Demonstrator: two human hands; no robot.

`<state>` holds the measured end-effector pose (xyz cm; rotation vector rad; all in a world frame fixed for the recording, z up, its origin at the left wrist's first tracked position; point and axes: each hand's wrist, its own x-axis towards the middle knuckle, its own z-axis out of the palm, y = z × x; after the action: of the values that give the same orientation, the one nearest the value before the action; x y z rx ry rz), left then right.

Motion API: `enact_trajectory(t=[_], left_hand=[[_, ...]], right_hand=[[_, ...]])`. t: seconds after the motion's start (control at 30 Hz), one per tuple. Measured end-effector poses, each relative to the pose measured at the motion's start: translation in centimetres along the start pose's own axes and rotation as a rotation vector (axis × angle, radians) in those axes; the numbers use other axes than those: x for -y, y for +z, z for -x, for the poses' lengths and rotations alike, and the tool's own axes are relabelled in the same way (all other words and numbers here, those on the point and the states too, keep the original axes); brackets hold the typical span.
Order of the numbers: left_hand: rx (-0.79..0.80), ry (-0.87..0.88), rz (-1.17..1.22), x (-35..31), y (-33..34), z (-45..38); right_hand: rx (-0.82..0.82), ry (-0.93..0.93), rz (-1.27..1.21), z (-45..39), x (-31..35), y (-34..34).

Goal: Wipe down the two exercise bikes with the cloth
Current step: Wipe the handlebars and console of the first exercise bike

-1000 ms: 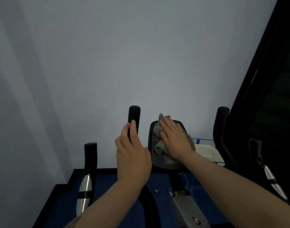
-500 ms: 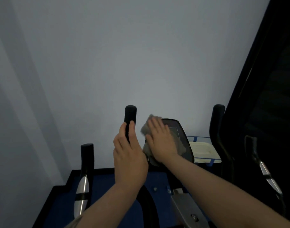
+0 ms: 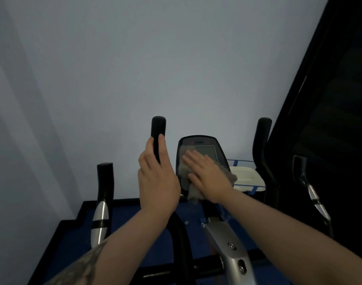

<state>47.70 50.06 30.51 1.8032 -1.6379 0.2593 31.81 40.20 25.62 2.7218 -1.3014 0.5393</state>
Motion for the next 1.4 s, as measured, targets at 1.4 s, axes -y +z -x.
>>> enact_trajectory(t=[1.4], left_hand=[[-0.118,-0.025,0.311,0.5,-0.3,0.1]], right_hand=[[0.018,-0.022,0.020,1.1,0.2,0.4]])
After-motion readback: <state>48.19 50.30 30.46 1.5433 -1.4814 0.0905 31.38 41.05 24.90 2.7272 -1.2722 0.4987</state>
